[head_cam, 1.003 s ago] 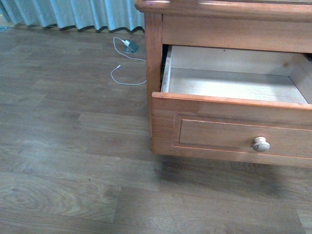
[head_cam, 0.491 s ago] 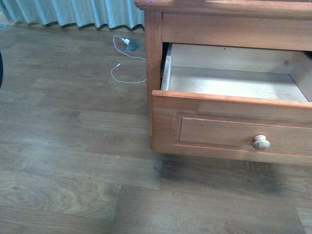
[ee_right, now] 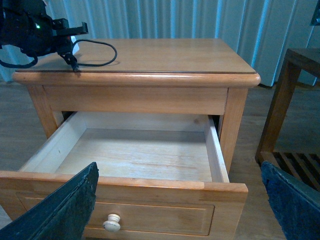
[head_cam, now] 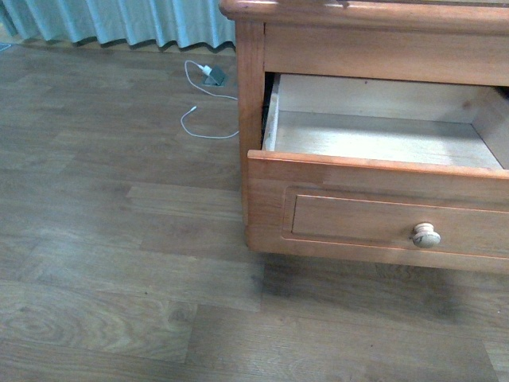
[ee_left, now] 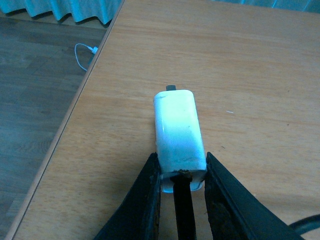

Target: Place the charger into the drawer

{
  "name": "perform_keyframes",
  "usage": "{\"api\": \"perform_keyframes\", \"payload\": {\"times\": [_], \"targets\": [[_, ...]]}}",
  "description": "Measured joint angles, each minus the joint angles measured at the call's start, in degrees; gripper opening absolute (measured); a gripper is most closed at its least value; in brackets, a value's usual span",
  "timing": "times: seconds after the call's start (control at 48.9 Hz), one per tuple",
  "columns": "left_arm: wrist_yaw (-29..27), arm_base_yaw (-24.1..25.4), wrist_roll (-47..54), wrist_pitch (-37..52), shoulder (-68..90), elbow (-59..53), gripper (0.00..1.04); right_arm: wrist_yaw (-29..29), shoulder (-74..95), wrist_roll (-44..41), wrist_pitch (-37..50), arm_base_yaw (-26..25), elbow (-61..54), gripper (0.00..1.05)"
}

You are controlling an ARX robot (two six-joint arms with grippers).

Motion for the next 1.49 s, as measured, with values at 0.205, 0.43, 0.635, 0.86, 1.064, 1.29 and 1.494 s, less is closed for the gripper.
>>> {"api": "perform_keyframes", "payload": {"times": [0.205, 0.43, 0.635, 0.86, 1.064, 1.29, 1.494], "targets": [[3.8, 0.2, -1.3, 9.9, -15.2, -22.0, 0.22, 0.0, 0.0, 0.0, 0.0, 0.0, 0.0, 0.97], [8.6, -0.3, -2.7, 17.8, -30.4, -42.7, 0.22, 0.0, 0.0, 0.0, 0.0, 0.0, 0.0, 0.97], [10.8, -2.7, -2.7, 23.5, -40.7, -60.0, 0.22, 0.0, 0.0, 0.0, 0.0, 0.0, 0.0, 0.97], [11.6, -6.0, -2.7, 25.9, -44.7, -70.9, 0.22, 0.0, 0.0, 0.0, 0.0, 0.0, 0.0, 0.97], [11.6, -6.8, -4.9, 25.8, -40.2, -72.2, 0.22, 0.0, 0.0, 0.0, 0.0, 0.0, 0.0, 0.97], [10.9, -7.8, -7.6, 24.5, -30.4, -66.5, 0.23, 0.0, 0.0, 0.0, 0.0, 0.0, 0.0, 0.97], [8.5, -8.5, -8.3, 24.9, -28.8, -64.4, 0.68, 0.0, 0.0, 0.0, 0.0, 0.0, 0.0, 0.97]]}}
